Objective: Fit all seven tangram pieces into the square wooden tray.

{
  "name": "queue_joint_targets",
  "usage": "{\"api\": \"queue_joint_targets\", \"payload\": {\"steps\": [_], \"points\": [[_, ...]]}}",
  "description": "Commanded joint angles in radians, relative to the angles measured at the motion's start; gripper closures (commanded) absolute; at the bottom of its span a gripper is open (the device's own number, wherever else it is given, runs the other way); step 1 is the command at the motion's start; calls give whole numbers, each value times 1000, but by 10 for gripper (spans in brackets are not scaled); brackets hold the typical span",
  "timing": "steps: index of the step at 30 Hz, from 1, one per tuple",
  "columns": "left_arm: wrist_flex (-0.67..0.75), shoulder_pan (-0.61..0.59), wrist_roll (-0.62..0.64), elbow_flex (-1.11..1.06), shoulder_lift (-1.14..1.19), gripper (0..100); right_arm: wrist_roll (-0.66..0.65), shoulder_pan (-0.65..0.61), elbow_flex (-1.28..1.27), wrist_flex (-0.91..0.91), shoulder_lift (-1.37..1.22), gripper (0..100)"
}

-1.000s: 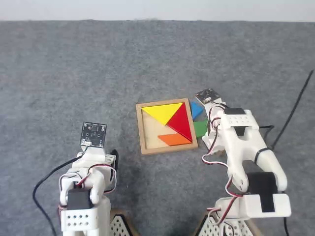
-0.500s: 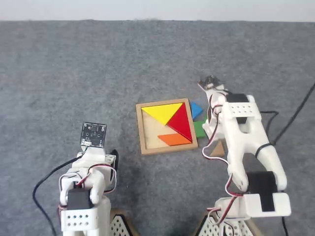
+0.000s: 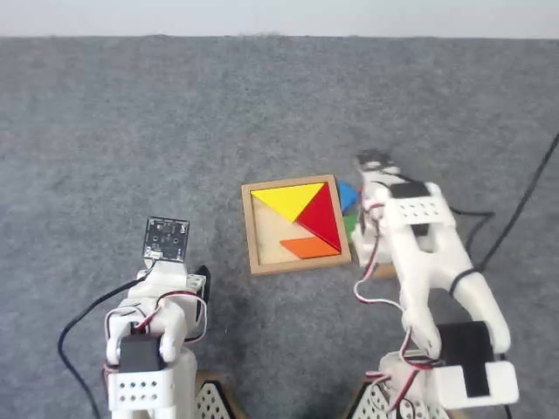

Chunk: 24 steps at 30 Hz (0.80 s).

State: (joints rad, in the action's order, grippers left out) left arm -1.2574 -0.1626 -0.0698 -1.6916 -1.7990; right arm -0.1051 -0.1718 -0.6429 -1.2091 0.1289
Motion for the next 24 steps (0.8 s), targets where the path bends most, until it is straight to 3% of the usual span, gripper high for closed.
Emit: {"api": "queue_joint_targets", "payload": {"steps": [1,8,18,24], "points": [[-9,0,-6,8,-28,847,132,62,-32,79,42,880],[-9,0,-6,8,-28,847,253,5,-26,85,-81,838],[-9,0,-6,8,-28,847,219,7,-25,79,-117,837],[-9,0,-6,8,-28,847,213,7,-5,94,-107,985]]}}
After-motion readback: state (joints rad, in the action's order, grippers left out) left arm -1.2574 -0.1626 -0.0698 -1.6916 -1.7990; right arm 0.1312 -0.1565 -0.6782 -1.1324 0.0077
